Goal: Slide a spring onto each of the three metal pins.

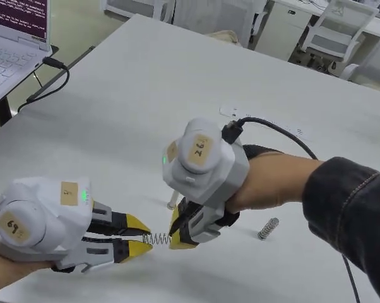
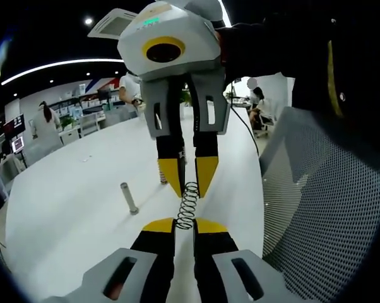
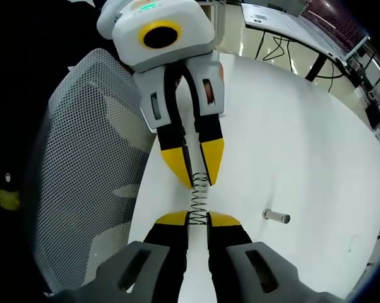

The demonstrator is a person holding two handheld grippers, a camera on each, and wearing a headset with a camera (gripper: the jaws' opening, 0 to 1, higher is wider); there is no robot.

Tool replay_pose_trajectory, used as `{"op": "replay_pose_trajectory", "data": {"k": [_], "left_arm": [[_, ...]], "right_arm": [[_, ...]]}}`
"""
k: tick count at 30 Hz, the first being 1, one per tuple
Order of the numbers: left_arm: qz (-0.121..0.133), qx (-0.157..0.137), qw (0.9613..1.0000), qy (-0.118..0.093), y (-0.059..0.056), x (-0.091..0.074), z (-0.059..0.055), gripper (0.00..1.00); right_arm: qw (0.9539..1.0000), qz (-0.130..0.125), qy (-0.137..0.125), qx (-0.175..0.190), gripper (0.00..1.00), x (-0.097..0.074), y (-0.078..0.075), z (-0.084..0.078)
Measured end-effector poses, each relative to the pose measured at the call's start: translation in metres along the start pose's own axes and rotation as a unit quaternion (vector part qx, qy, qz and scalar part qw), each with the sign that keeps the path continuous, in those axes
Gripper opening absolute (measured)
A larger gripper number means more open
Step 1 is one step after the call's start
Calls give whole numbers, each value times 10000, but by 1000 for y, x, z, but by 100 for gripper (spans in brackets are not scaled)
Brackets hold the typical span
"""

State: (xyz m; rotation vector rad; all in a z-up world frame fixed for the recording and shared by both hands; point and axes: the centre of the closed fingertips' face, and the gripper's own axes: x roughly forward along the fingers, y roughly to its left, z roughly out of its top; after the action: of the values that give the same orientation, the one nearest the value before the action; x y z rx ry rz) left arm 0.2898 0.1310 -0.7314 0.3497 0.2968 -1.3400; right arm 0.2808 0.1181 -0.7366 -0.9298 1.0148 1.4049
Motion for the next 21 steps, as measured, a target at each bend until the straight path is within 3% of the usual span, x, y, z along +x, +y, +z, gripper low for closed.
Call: {"op": "replay_pose_trajectory", "data": {"k": [9, 21], "left_arm": [[-129, -44, 9999, 26, -6, -2, 1, 2], [-117, -103, 9999, -37, -4, -2, 4, 2]], "right_arm": [[9998, 43, -175, 40, 8, 4, 4, -1], [9997, 37, -249, -24, 8, 4, 4, 2]]}}
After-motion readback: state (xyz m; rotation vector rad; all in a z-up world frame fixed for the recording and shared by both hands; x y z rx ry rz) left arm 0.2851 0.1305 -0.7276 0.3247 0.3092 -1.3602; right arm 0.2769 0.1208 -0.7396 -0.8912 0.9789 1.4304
